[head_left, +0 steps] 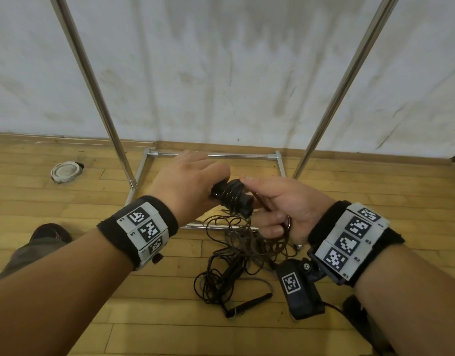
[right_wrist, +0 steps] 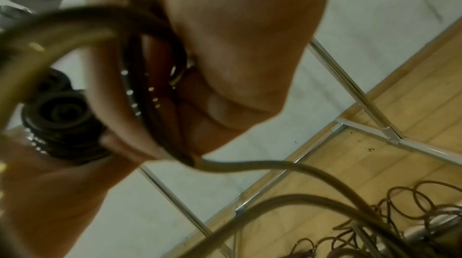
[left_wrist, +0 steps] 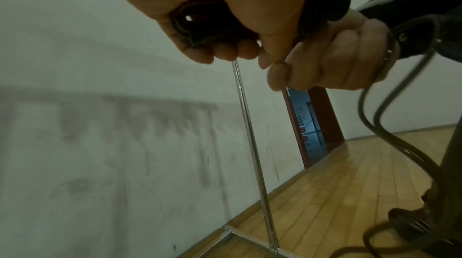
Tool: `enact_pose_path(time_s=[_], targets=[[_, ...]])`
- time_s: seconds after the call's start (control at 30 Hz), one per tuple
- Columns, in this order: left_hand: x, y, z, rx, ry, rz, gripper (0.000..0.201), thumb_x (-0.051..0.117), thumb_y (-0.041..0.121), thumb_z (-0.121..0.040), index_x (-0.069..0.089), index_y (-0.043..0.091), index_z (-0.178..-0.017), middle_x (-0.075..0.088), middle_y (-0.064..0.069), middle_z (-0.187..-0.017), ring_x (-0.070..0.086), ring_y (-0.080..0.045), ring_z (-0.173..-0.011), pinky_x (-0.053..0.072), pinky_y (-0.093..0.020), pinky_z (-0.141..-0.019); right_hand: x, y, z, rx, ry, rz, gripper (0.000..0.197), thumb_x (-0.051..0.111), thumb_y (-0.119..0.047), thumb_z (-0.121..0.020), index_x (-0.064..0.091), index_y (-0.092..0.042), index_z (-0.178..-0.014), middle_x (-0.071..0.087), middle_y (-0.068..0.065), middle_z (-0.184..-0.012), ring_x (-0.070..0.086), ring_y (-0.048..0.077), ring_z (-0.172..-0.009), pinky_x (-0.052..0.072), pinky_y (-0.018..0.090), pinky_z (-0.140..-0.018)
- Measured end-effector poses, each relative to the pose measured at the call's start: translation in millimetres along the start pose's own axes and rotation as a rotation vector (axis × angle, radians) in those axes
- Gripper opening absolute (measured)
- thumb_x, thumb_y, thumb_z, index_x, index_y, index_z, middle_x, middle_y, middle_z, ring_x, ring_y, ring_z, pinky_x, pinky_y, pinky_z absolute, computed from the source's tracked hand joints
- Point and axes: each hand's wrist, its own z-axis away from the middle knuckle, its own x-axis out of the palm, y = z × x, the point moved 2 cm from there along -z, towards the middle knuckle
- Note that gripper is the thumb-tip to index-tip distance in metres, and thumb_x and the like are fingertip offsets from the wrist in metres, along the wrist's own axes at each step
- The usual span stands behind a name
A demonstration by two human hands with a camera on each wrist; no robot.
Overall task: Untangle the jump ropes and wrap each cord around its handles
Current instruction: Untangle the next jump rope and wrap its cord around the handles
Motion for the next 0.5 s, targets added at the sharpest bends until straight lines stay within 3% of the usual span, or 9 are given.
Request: enact_pose_path(time_s=[0.07,0.17,0.23,0.27,0.3,0.37,0.4,0.43,0.5], targets=[[-0.7,-1.3,-0.3,0.0,0.047,-0.01,0.023,0.083,0.008,-0.069,0.065,0.008,-0.083,0.063,-0.005,-0.07,0.057,-0.029,-0.064,0.043,-0.036,-0.069,2.3,1.7,1.3,0.085,-0.083,0.008,0.065,0.063,-0.049,-0.091,0.052,-0.002,-0.135,0.068,0.015,-0.095,0.029,0.003,-0.04,0.029,0.019,-0.038],[0.4,-1.3,-0.5,0.02,0.101,-0.004,0.012,0.072,0.002,-0.074,0.063,0.008,-0.08,0.061,-0.006,-0.07,0.057,-0.029,-0.065,0.043,-0.036,-0.071,7.8,2.9,0.4,0.083,-0.156,0.002,0.054,0.055,-0.048,-0.099,0.055,-0.006,-0.134,0.071,0.022,-0.106,0.03,0.004,-0.039,0.032,0.019,-0.038],[2.7,-3.4,-2.3,-0.006,0.119,-0.02,0.015,0.07,-0.004,-0.076,0.063,0.007,-0.084,0.066,-0.008,-0.08,0.062,-0.033,-0.078,0.052,-0.045,-0.077,10.0,5.1,-2.6,0.03,-0.122,-0.004,0.051,0.057,-0.042,-0.1,0.056,-0.003,-0.132,0.071,0.026,-0.109,0.029,0.005,-0.039,0.034,0.018,-0.038],[4.7,-4.2,-2.9,-0.042,0.11,-0.033,0.021,0.071,-0.006,-0.077,0.065,0.005,-0.093,0.069,-0.012,-0.094,0.064,-0.037,-0.093,0.054,-0.051,-0.086,10.3,6.8,-4.0,-0.003,-0.089,0.009,0.052,0.059,-0.04,-0.098,0.055,-0.001,-0.133,0.071,0.027,-0.11,0.029,0.005,-0.039,0.034,0.018,-0.038],[6.5,-4.9,-3.2,-0.108,0.079,-0.039,0.035,0.073,-0.007,-0.077,0.065,0.004,-0.11,0.068,-0.017,-0.118,0.061,-0.04,-0.114,0.051,-0.054,-0.101,10.1,8.0,-5.7,-0.038,-0.047,0.032,0.055,0.062,-0.039,-0.096,0.055,0.002,-0.132,0.071,0.026,-0.111,0.029,0.005,-0.039,0.033,0.018,-0.038],[8.8,-11.4,-0.6,-0.334,-0.019,0.02,0.083,0.075,-0.005,-0.078,0.043,0.013,-0.152,0.035,-0.018,-0.163,0.034,-0.036,-0.151,0.034,-0.048,-0.122,8.7,7.4,-7.8,-0.107,0.054,0.1,0.049,0.062,-0.035,-0.096,0.059,-0.001,-0.13,0.073,0.023,-0.111,0.029,0.007,-0.04,0.032,0.019,-0.038],[8.5,-15.5,1.9,-0.473,-0.06,0.1,0.098,0.075,-0.003,-0.08,0.026,0.023,-0.162,0.021,-0.01,-0.172,0.026,-0.03,-0.156,0.029,-0.042,-0.123,7.4,6.0,-8.6,-0.14,0.117,0.145,0.042,0.061,-0.033,-0.098,0.062,-0.005,-0.128,0.074,0.021,-0.111,0.03,0.009,-0.042,0.033,0.02,-0.039],[8.4,-17.9,3.8,-0.609,-0.101,0.217,0.1,0.073,0.002,-0.086,0.017,0.029,-0.164,0.021,-0.004,-0.172,0.032,-0.024,-0.154,0.033,-0.038,-0.12,6.0,4.2,-9.1,-0.173,0.188,0.203,0.035,0.06,-0.032,-0.101,0.064,-0.009,-0.126,0.075,0.018,-0.109,0.031,0.012,-0.044,0.035,0.022,-0.04],[10.7,-18.8,8.3,-0.877,-0.185,0.628,0.069,0.064,0.021,-0.1,0.032,0.023,-0.161,0.055,-0.001,-0.153,0.062,-0.019,-0.131,0.053,-0.04,-0.109,3.8,1.8,-9.7,-0.234,0.337,0.373,0.029,0.059,-0.037,-0.102,0.066,-0.018,-0.123,0.078,0.008,-0.1,0.038,0.018,-0.046,0.04,0.029,-0.046]])
